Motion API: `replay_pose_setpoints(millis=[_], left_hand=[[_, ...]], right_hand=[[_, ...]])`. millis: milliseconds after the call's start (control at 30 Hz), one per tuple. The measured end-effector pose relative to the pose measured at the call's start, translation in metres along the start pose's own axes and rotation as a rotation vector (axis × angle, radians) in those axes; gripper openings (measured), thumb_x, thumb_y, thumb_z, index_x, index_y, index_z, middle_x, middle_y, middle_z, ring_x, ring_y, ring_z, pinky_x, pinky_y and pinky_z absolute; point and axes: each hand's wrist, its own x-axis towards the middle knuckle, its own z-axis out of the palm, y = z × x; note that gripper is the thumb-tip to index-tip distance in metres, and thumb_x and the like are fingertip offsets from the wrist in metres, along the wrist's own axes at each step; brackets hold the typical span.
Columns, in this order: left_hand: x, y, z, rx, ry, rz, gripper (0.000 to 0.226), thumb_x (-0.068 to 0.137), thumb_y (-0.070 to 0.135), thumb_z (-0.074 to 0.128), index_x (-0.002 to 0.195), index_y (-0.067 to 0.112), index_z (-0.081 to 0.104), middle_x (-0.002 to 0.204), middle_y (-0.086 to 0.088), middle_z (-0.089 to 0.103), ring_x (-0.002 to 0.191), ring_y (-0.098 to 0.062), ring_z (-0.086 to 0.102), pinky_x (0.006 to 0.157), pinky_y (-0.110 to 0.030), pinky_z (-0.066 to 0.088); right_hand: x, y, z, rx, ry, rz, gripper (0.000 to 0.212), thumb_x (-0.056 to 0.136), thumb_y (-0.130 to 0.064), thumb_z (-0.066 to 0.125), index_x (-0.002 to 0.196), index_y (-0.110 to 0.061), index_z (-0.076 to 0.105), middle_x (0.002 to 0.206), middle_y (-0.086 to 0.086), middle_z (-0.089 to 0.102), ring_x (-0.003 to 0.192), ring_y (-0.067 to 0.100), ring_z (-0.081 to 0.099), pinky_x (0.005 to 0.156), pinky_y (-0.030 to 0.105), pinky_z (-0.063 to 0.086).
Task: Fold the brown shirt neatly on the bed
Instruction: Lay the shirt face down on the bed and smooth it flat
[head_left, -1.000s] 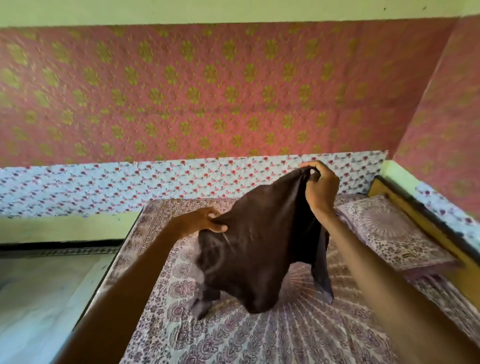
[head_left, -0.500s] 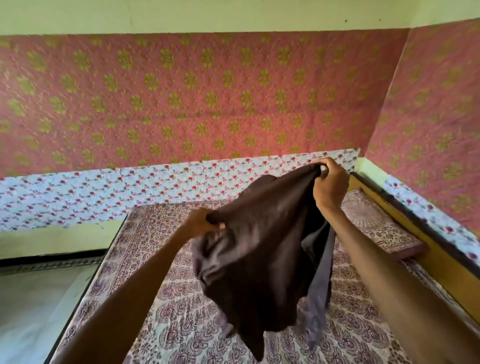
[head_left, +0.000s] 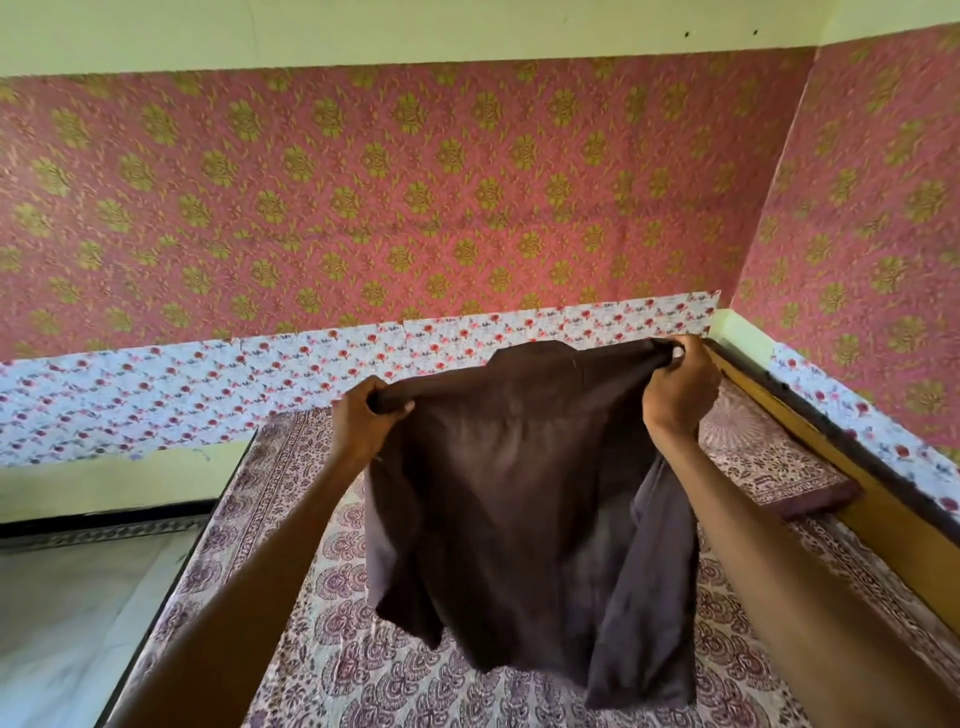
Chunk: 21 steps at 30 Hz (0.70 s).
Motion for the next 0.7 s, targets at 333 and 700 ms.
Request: replay_pose_setpoints(millis=[333,700], left_hand=[[0.002,-0.013,-0.008,-0.088,0.121,-0.034,0.02,0.084,0.031,0.071,0.096,0.014,0.07,0.094,0.001,0.067,0.087,-0.017,0.062,0.077,-0.03,0.048],[-0.03,-0.085,0.014,0.387,-1.364,-0.121,0.016,0.087,0.016,0.068,0.102,0.014,0.075,0.099,0.0,0.075,0.089,-0.007,0.065,0.082,-0.02,0.047]], right_hand=[[-0.021,0.014,0.012,-0.131,-0.025,0.028,0.023,0.1,-0.028,0.048,0.104,-0.009,0.06,0.106,0.014,0.065,0.099,0.036,0.059,0.069,0.04,0.043],[-0.058,0.073,0.02,-0.625,-1.612,-0.025,0.021,0.091,-0.014,0.065,0.111,-0.018,0.062,0.093,-0.001,0.06,0.084,0.02,0.06,0.071,0.026,0.046]])
